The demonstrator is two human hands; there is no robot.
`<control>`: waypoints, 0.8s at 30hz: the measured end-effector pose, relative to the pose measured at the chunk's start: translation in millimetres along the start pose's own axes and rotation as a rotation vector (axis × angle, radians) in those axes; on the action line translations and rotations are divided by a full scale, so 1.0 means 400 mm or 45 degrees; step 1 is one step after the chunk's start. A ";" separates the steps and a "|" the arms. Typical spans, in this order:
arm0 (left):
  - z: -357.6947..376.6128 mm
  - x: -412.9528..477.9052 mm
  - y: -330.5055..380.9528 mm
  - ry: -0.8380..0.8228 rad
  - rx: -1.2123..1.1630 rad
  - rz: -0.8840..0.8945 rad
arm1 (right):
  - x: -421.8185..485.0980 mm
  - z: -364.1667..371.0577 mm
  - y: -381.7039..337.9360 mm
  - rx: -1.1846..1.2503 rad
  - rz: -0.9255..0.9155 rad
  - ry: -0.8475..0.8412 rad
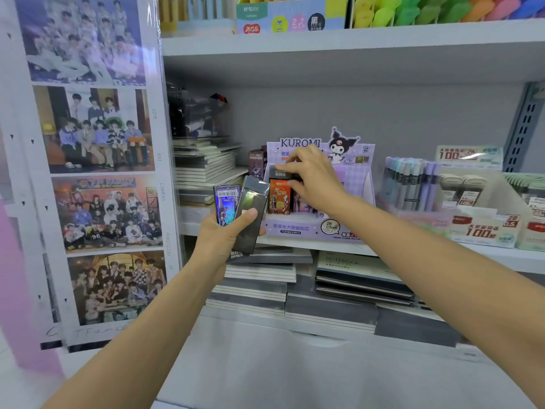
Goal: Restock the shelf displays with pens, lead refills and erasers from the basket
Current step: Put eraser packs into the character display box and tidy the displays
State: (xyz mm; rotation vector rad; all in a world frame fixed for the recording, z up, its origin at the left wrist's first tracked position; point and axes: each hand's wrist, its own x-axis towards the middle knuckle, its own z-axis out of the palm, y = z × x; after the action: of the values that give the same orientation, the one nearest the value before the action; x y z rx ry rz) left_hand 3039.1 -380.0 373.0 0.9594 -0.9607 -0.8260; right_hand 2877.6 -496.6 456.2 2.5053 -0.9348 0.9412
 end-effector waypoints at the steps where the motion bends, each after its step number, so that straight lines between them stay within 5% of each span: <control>1: 0.002 -0.002 0.002 0.000 0.003 -0.007 | -0.003 -0.006 -0.002 0.000 -0.010 -0.023; 3: 0.009 -0.007 0.005 -0.007 0.010 -0.004 | -0.011 -0.021 -0.008 0.122 0.025 0.034; 6: 0.033 -0.017 0.010 -0.046 0.016 0.015 | -0.041 -0.056 -0.027 0.806 0.245 0.189; 11: 0.103 -0.035 0.008 -0.128 0.076 0.034 | -0.114 -0.083 -0.042 1.405 0.441 -0.201; 17: 0.146 -0.049 0.030 -0.334 0.077 -0.144 | -0.154 -0.142 0.039 1.601 0.528 -0.215; 24: 0.222 -0.060 0.029 -0.141 0.060 -0.142 | -0.204 -0.167 0.104 1.447 0.536 -0.192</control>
State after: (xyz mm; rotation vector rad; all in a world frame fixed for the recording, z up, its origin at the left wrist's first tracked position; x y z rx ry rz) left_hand 2950.2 -379.7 399.7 1.0240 -1.0326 -0.9620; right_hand 2771.4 -457.3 452.9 3.3702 -1.2285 1.8321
